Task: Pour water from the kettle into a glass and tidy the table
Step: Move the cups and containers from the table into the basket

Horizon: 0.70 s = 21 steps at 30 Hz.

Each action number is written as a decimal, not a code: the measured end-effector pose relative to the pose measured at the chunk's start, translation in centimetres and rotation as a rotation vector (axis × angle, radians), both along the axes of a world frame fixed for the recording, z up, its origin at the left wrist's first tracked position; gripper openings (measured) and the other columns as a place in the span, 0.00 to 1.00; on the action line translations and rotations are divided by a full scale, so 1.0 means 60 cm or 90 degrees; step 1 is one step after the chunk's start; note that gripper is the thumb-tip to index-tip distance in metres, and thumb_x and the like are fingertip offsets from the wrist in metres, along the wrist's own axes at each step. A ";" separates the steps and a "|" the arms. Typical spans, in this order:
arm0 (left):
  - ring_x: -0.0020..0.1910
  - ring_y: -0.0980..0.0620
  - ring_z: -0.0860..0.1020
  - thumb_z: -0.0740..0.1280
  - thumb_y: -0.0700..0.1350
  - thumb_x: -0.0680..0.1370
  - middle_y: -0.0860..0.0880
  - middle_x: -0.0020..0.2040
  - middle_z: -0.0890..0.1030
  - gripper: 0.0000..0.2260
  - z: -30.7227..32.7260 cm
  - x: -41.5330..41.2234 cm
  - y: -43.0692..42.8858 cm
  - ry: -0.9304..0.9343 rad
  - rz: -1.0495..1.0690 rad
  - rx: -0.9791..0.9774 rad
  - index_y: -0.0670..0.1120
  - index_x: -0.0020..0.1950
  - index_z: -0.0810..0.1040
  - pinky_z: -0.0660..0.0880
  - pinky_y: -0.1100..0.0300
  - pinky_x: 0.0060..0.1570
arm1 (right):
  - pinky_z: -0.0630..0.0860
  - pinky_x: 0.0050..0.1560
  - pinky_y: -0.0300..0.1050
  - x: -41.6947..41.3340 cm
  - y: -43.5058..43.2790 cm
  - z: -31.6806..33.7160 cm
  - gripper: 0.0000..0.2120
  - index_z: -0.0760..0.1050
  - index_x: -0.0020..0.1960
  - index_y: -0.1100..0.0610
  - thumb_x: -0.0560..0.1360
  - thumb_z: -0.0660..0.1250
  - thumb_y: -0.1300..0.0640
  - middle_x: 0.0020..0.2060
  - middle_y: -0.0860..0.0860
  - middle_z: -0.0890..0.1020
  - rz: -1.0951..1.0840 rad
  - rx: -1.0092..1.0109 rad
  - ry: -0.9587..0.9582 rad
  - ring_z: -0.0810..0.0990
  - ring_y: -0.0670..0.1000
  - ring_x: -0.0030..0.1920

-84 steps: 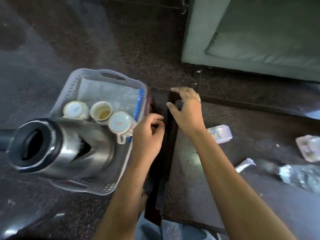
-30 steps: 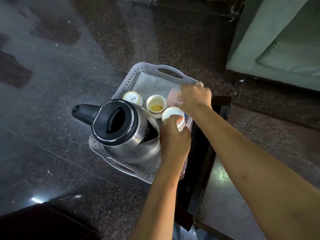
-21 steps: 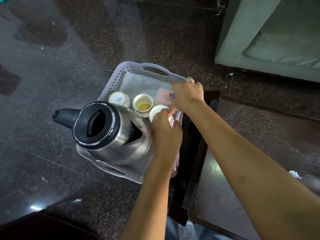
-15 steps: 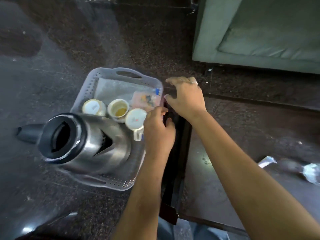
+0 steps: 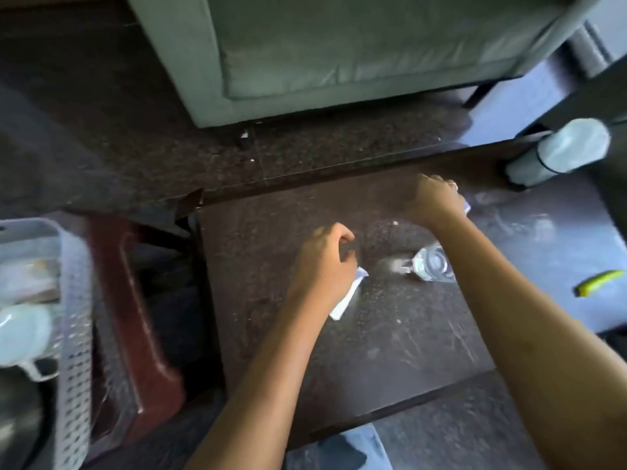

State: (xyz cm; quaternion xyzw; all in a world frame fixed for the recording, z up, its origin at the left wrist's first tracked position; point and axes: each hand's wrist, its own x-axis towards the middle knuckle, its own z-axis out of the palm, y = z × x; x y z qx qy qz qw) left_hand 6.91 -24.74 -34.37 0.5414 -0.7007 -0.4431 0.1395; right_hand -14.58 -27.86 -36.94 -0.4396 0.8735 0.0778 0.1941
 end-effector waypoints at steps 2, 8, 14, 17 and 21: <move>0.51 0.48 0.77 0.66 0.39 0.74 0.47 0.54 0.79 0.09 -0.014 -0.038 0.004 -0.004 -0.022 0.017 0.45 0.54 0.77 0.74 0.55 0.53 | 0.70 0.61 0.57 -0.058 0.019 -0.020 0.22 0.70 0.64 0.55 0.71 0.68 0.54 0.63 0.57 0.73 -0.046 0.015 0.034 0.67 0.61 0.66; 0.49 0.50 0.77 0.68 0.40 0.73 0.49 0.52 0.79 0.09 -0.052 -0.120 0.016 -0.019 -0.048 0.041 0.46 0.53 0.78 0.71 0.61 0.49 | 0.67 0.62 0.55 -0.151 0.036 -0.066 0.33 0.64 0.67 0.55 0.68 0.71 0.45 0.66 0.56 0.72 -0.077 0.099 0.040 0.67 0.60 0.68; 0.43 0.55 0.76 0.67 0.40 0.74 0.51 0.51 0.79 0.07 -0.067 -0.134 0.009 -0.009 0.000 0.027 0.48 0.51 0.78 0.71 0.64 0.45 | 0.72 0.53 0.50 -0.166 0.026 -0.087 0.29 0.71 0.61 0.56 0.64 0.75 0.50 0.58 0.56 0.78 -0.084 0.082 0.044 0.76 0.58 0.60; 0.43 0.57 0.76 0.66 0.41 0.75 0.52 0.50 0.78 0.07 -0.062 -0.103 -0.008 -0.008 0.059 0.005 0.51 0.50 0.77 0.69 0.73 0.39 | 0.71 0.44 0.47 -0.150 0.009 -0.076 0.27 0.73 0.58 0.56 0.63 0.75 0.49 0.54 0.55 0.80 -0.066 0.049 0.047 0.78 0.59 0.55; 0.47 0.56 0.76 0.66 0.41 0.75 0.51 0.52 0.78 0.08 -0.040 -0.014 -0.038 -0.044 0.145 -0.064 0.49 0.52 0.77 0.67 0.69 0.42 | 0.70 0.45 0.48 -0.075 -0.027 -0.049 0.26 0.72 0.57 0.56 0.64 0.72 0.45 0.53 0.56 0.78 -0.024 -0.055 -0.018 0.78 0.60 0.54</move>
